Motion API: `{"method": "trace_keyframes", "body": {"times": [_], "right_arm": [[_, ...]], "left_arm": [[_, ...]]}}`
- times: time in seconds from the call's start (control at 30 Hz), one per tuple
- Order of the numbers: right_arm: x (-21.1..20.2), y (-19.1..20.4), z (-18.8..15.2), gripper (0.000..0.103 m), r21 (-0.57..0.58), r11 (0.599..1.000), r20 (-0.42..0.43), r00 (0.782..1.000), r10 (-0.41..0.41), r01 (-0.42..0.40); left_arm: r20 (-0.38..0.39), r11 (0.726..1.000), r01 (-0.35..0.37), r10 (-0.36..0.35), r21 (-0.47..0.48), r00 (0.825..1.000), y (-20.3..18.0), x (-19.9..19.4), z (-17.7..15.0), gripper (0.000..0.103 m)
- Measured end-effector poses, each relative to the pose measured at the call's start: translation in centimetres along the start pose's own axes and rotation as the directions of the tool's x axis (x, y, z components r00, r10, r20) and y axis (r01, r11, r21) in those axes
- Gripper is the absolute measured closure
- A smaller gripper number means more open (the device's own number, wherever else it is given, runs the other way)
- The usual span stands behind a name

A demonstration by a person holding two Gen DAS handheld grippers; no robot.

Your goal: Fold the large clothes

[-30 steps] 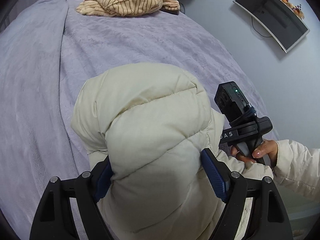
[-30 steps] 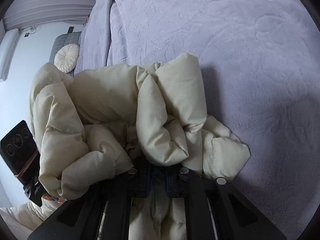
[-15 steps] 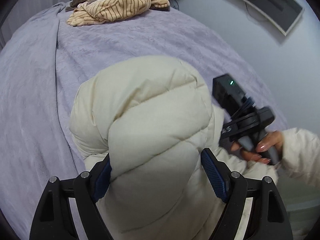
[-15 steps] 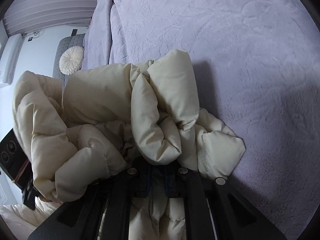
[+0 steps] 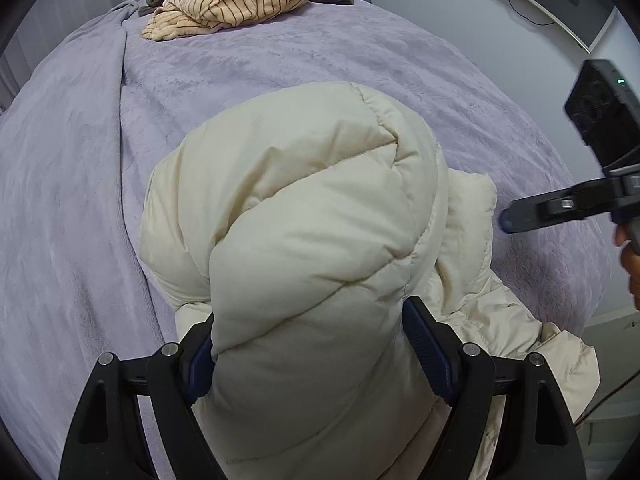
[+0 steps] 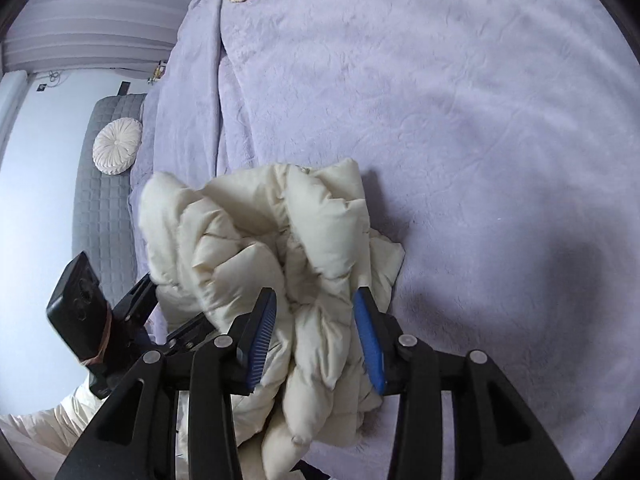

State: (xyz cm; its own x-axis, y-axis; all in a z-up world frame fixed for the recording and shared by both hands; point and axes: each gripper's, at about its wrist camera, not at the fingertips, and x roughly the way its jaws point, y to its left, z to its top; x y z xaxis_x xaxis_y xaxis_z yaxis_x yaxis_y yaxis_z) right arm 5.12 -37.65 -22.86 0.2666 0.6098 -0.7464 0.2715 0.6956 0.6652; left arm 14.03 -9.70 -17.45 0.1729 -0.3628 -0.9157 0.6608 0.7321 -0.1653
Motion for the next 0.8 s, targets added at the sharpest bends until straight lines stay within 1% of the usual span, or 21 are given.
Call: {"method": "trace_keyframes", "body": {"times": [0.03, 0.07, 0.1, 0.17, 0.2, 0.23, 0.27, 0.3, 0.33, 0.37, 0.4, 0.43, 0.47, 0.5, 0.57, 0.6, 0.67, 0.73, 0.8], "right_arm": [[-1.0, 1.4, -0.6, 0.061, -0.025, 1.000, 0.011, 1.000, 0.005, -0.005], [-1.8, 2.9, -1.3, 0.070, -0.054, 0.998, 0.016, 1.000, 0.018, -0.017], [-2.2, 4.4, -2.0, 0.075, -0.078, 0.996, 0.012, 0.999, 0.034, -0.033], [-1.9, 6.9, -3.8, 0.075, -0.106, 0.991, -0.023, 0.997, 0.078, -0.080], [-1.1, 7.7, -4.8, 0.075, -0.118, 0.989, -0.053, 0.995, 0.086, -0.092], [0.1, 8.2, -5.8, 0.075, -0.130, 0.989, -0.091, 0.994, 0.062, -0.074], [1.7, 8.4, -6.7, 0.076, -0.149, 0.989, -0.120, 0.993, 0.001, -0.019], [3.3, 7.9, -7.5, 0.078, -0.154, 0.987, -0.144, 0.987, -0.074, 0.051], [4.7, 6.9, -8.1, 0.081, -0.142, 0.985, -0.162, 0.979, -0.121, 0.098], [5.7, 5.7, -8.4, 0.087, -0.109, 0.988, -0.166, 0.978, -0.128, 0.111], [6.3, 4.7, -8.6, 0.091, -0.078, 0.990, -0.166, 0.978, -0.127, 0.115], [6.6, 4.0, -8.8, 0.092, -0.059, 0.991, -0.162, 0.979, -0.128, 0.119], [6.6, 3.6, -8.9, 0.092, -0.043, 0.993, -0.158, 0.980, -0.120, 0.114], [6.6, 3.3, -8.9, 0.092, -0.037, 0.993, -0.153, 0.982, -0.114, 0.110], [6.3, 3.3, -8.9, 0.092, -0.053, 0.992, -0.139, 0.983, -0.117, 0.110], [6.3, 3.4, -8.8, 0.092, -0.061, 0.992, -0.133, 0.984, -0.122, 0.115], [6.4, 3.3, -8.9, 0.092, -0.076, 0.988, -0.117, 0.983, -0.141, 0.132], [6.8, 3.2, -9.5, 0.092, -0.105, 0.982, -0.097, 0.982, -0.165, 0.155], [7.3, 2.5, -9.6, 0.092, -0.093, 0.984, -0.091, 0.983, -0.162, 0.154]], "left_arm": [[-0.001, 1.000, 0.002, -0.002, 0.001, 1.000, 0.1, 0.0, 0.0, 0.020], [-0.002, 1.000, 0.003, -0.003, 0.000, 1.000, 0.1, 0.0, 0.0, 0.020], [-0.002, 1.000, 0.006, -0.006, -0.003, 1.000, 0.1, 0.0, 0.0, 0.020], [-0.001, 1.000, 0.011, -0.011, -0.008, 1.000, 0.3, 0.1, 0.1, 0.020], [-0.003, 1.000, 0.014, -0.014, -0.012, 1.000, 0.4, 0.1, 0.1, 0.020], [-0.007, 1.000, 0.017, -0.017, -0.017, 1.000, 0.5, 0.1, 0.2, 0.019], [-0.015, 0.999, 0.027, -0.027, -0.019, 1.000, 0.7, -0.1, 0.3, 0.018], [-0.018, 0.999, 0.039, -0.040, -0.023, 0.999, 1.0, -0.6, 0.5, 0.018], [-0.010, 0.999, 0.032, -0.032, -0.029, 0.999, 1.4, -1.4, 0.6, 0.018], [0.006, 0.999, 0.020, -0.020, -0.030, 1.000, 1.8, -2.6, 0.7, 0.018], [0.024, 0.999, 0.022, -0.021, -0.037, 1.000, 2.3, -4.0, 0.8, 0.018], [0.050, 0.998, 0.032, -0.029, -0.052, 0.998, 2.9, -5.5, 0.9, 0.018], [0.073, 0.996, 0.052, -0.047, -0.070, 0.996, 3.4, -6.8, 1.2, 0.018], [0.090, 0.992, 0.091, -0.083, -0.085, 0.992, 3.7, -7.7, 1.6, 0.018], [0.103, 0.980, 0.172, -0.162, -0.098, 0.981, 3.5, -7.9, 2.6, 0.018], [0.097, 0.976, 0.194, -0.184, -0.096, 0.978, 3.0, -7.2, 2.9, 0.018], [0.055, 0.975, 0.202, -0.197, -0.092, 0.979, 1.9, -4.0, 3.3, 0.018], [-0.006, 0.980, 0.161, -0.163, -0.118, 0.987, 1.7, 0.5, 3.5, 0.018], [-0.031, 0.980, 0.123, -0.129, -0.154, 0.991, 2.5, 3.9, 3.5, 0.018]]}}
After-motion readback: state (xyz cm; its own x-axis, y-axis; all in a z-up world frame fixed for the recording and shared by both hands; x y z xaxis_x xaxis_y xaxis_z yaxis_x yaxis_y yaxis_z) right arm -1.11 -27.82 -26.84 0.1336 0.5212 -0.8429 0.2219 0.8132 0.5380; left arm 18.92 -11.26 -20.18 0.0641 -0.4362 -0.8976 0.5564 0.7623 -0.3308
